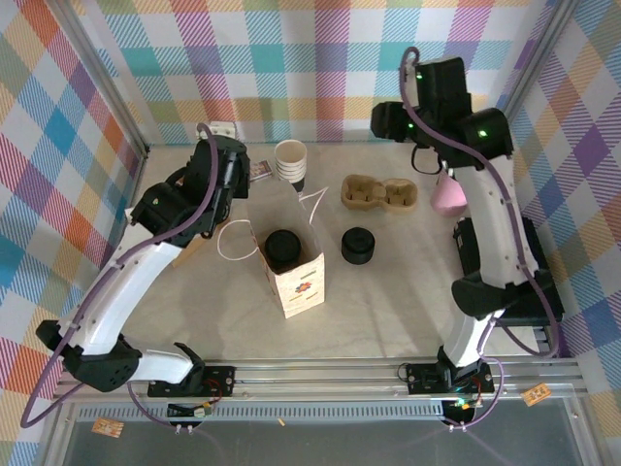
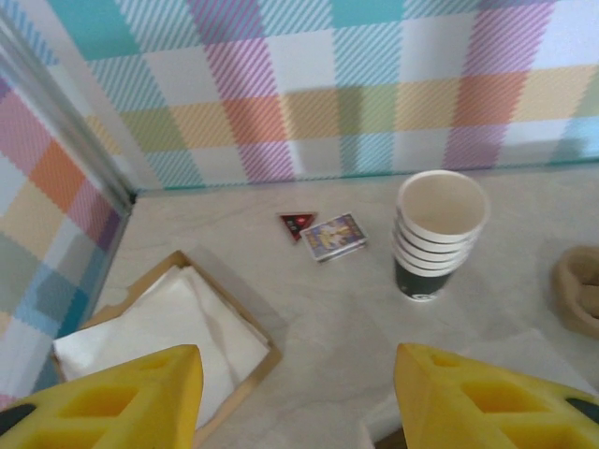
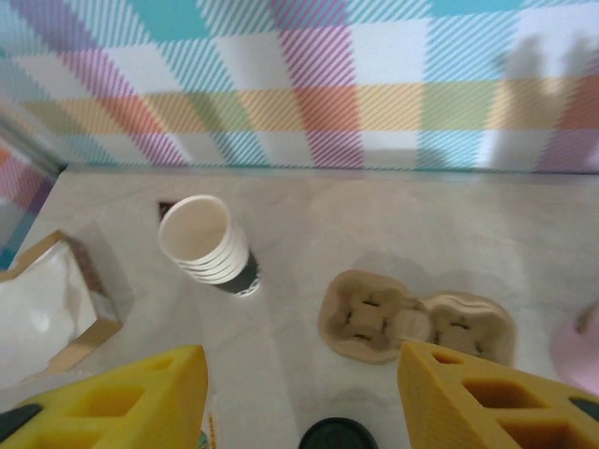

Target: Pack the takeout coffee

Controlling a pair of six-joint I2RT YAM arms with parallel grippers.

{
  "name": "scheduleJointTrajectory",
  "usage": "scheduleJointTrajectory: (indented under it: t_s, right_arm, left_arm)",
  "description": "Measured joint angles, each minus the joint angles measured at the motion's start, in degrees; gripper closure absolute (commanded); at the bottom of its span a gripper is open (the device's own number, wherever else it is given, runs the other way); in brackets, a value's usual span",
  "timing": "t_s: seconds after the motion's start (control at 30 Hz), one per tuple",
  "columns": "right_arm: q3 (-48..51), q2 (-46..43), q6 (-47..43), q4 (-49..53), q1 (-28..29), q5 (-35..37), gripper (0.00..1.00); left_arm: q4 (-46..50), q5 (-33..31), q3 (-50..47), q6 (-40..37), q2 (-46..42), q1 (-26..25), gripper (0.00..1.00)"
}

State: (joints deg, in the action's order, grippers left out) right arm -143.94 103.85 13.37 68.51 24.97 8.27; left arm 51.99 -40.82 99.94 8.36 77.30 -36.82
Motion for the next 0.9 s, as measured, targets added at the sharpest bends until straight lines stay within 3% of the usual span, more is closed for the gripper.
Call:
scheduleJointTrajectory:
  t_s: [0.4, 0.6, 0.9]
  right_arm:
    - [-2.82, 5.33, -1.84, -2.75, 0.96, -25.09, 0.5]
    - [-5.44, 5.38, -2.91, -0.24, 5.46, -30.32, 0.51]
    - [-6.01, 5.53, -7.34, 6.05, 10.93, -32.15, 0.48]
  left_arm:
    - [3.08, -0.17, 0.79, 7.26, 5.14, 12.24, 0.43]
    - [6.23, 3.63, 1.16, 13.11, 7.43, 17.55, 0.4]
    - [5.99, 10.75, -3.1, 20.15, 10.54, 28.79, 0.3]
